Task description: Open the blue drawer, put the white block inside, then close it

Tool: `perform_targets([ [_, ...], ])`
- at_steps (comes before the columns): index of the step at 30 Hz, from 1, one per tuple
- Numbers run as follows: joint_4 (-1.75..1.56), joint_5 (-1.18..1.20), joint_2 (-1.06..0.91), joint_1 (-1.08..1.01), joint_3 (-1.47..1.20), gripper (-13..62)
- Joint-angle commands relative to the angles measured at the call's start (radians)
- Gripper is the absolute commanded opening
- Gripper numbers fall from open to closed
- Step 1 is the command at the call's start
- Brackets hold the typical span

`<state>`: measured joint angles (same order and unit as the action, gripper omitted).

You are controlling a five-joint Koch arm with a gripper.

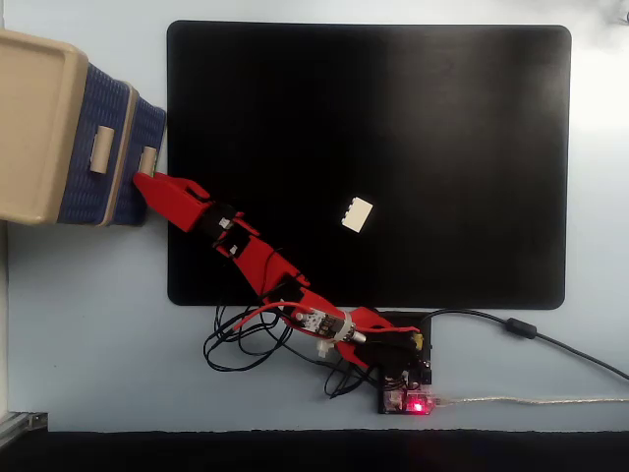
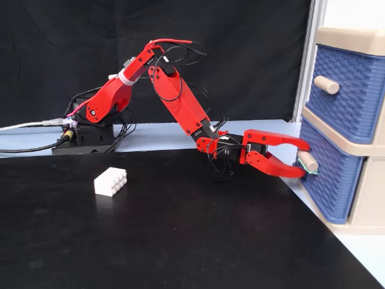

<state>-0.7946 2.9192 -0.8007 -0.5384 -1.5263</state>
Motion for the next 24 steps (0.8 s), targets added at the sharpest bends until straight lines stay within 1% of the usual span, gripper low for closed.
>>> perform_targets([
  [1, -0.006, 0.014, -0.029, -0.006, 0.04, 4.9],
  [6, 0.091, 0.02, -0.028, -0.012, 0.08, -4.7],
  [7, 0.115, 0.021, -0.028, -0.014, 0.084, -8.0],
  [11, 0.143, 0.021, -0.049, -0.064, 0.034, -8.1],
  [15, 0.141, 0.038, -0.196, -0.115, -0.221, -8.2],
  [20, 0.138, 0.049, -0.436, -0.163, -0.583, -8.2],
  [22, 0.14, 0.049, -0.525, -0.175, -0.693, -8.2],
  [24, 0.14, 0.052, -0.574, -0.176, -0.753, -8.2],
])
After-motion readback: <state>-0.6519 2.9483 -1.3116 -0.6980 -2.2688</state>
